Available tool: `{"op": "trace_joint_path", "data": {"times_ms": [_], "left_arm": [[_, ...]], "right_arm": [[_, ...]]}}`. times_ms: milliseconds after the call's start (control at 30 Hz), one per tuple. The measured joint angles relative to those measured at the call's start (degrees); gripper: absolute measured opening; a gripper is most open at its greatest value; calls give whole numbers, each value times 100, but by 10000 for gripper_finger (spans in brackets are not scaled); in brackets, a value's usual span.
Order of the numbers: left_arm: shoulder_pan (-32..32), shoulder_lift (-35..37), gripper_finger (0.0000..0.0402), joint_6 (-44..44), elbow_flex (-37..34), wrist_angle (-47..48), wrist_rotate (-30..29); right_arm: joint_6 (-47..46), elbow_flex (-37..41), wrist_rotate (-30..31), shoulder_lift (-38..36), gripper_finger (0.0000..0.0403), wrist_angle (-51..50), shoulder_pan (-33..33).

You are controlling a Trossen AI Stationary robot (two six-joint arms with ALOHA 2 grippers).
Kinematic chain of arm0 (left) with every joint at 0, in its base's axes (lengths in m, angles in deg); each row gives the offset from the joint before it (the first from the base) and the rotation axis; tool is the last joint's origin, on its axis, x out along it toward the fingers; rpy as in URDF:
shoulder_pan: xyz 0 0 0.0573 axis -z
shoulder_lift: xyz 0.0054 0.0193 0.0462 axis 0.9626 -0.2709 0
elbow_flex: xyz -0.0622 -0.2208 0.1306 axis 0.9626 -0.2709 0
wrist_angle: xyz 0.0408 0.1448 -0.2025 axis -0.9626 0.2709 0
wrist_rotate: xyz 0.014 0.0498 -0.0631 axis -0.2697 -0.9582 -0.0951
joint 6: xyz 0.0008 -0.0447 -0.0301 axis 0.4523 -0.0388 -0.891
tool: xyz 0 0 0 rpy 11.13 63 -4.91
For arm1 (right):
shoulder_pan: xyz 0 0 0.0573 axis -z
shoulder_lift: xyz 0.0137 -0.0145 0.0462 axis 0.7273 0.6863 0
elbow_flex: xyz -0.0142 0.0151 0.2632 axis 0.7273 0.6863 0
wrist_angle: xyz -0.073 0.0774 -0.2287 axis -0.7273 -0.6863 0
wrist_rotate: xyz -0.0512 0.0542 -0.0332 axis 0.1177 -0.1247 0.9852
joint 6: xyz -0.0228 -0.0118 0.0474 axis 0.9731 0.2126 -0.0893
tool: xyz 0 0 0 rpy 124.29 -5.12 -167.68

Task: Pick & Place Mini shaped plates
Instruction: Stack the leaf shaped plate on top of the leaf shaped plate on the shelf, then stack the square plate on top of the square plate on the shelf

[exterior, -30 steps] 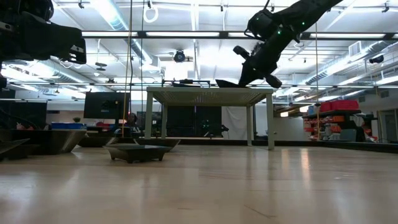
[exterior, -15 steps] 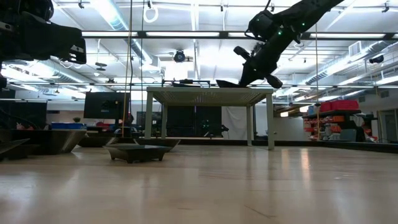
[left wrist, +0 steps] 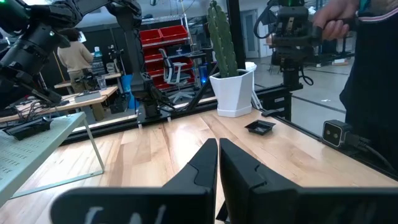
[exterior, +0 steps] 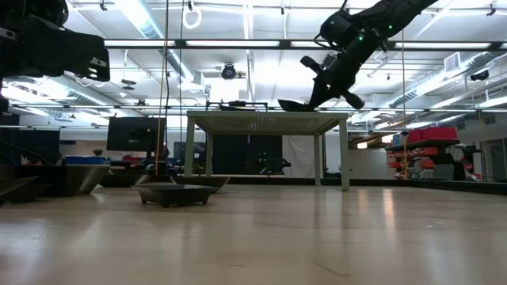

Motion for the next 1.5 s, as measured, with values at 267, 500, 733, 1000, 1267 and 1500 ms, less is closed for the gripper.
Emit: {"op": "trace_joint_path", "data": {"times_ms": [267, 500, 733, 1000, 1267, 1500], "left_arm": [[2, 0, 23, 2, 2, 0, 0], [0, 0, 23, 2, 2, 0, 0], [1, 0, 23, 2, 2, 0, 0], [0, 0, 23, 2, 2, 0, 0], [2, 0, 23, 2, 2, -1, 0], [0, 0, 23, 2, 0, 0, 0]], "right_arm": [[153, 2, -39, -63, 0, -49, 35], [310, 2, -47, -63, 19, -43, 35], [316, 2, -72, -63, 56, 48, 39], [320, 2, -98, -74, 118, 83, 39], [460, 2, -193, -96, 152, 131, 39], [1016, 2, -302, -159, 157, 129, 38]]}}
